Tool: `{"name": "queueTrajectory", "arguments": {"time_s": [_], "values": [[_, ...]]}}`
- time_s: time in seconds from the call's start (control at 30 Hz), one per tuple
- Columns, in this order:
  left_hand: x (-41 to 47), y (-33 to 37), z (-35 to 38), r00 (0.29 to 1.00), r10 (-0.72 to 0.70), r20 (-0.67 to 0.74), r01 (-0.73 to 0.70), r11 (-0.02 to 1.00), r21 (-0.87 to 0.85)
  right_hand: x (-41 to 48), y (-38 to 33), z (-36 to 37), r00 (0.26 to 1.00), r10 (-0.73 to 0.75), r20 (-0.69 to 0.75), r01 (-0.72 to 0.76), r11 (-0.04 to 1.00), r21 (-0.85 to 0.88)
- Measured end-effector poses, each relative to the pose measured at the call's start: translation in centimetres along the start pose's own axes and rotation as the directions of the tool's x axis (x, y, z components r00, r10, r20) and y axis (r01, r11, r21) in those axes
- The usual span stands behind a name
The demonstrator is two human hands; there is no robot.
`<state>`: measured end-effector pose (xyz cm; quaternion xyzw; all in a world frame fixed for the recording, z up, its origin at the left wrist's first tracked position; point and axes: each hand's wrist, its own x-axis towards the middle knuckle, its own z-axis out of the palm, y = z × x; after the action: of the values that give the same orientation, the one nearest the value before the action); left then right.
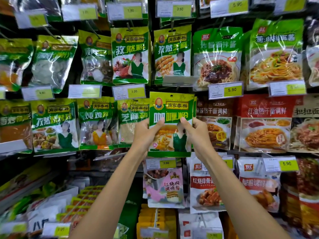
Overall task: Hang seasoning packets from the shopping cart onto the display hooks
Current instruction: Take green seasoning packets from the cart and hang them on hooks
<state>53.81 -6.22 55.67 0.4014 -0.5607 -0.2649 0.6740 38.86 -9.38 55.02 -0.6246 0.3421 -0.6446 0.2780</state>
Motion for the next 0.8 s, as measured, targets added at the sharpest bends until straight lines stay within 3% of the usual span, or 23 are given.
{"name": "queueTrajectory", "arguments": {"time_s": [0.07, 0.13, 0.2, 0.27, 0.33, 0.43, 0.5, 0.8], "values": [[0.6, 0.7, -1.2, 0.963, 0.244, -0.116, -0.207, 0.942, 0.263, 0.1, 0.5, -0.3, 1.0, 0.029, -0.007, -0.029, 0.999, 0.028], [1.7, 1.3, -2.6, 0.818, 0.534, -0.215, -0.354, 0.762, 0.543, 0.3, 1.0, -0.6, 0.999, 0.04, 0.004, -0.04, 0.999, 0.037], [3.3, 1.8, -3.6, 0.628, 0.754, -0.193, -0.411, 0.532, 0.74, 0.7, 1.2, -1.1, 0.999, 0.038, -0.011, -0.037, 0.998, 0.048], [5.1, 2.0, -4.4, 0.525, 0.846, -0.095, -0.401, 0.344, 0.849, 1.2, 1.2, -1.4, 0.999, 0.036, -0.026, -0.034, 0.997, 0.069], [6.6, 2.0, -5.0, 0.534, 0.845, -0.002, -0.374, 0.239, 0.896, 2.0, 1.1, -1.4, 0.998, 0.049, -0.044, -0.045, 0.995, 0.091], [8.0, 1.4, -5.7, 0.577, 0.814, 0.068, -0.355, 0.175, 0.918, 3.1, 0.9, -1.4, 0.998, 0.039, -0.046, -0.034, 0.995, 0.096], [8.4, 1.1, -5.9, 0.566, 0.818, 0.099, -0.365, 0.141, 0.92, 3.5, 1.1, -1.4, 0.998, 0.034, -0.044, -0.029, 0.995, 0.097], [8.6, 1.2, -6.3, 0.528, 0.835, 0.154, -0.435, 0.11, 0.894, 4.4, 2.2, -0.7, 0.989, 0.066, -0.133, -0.072, 0.997, -0.039]]}}
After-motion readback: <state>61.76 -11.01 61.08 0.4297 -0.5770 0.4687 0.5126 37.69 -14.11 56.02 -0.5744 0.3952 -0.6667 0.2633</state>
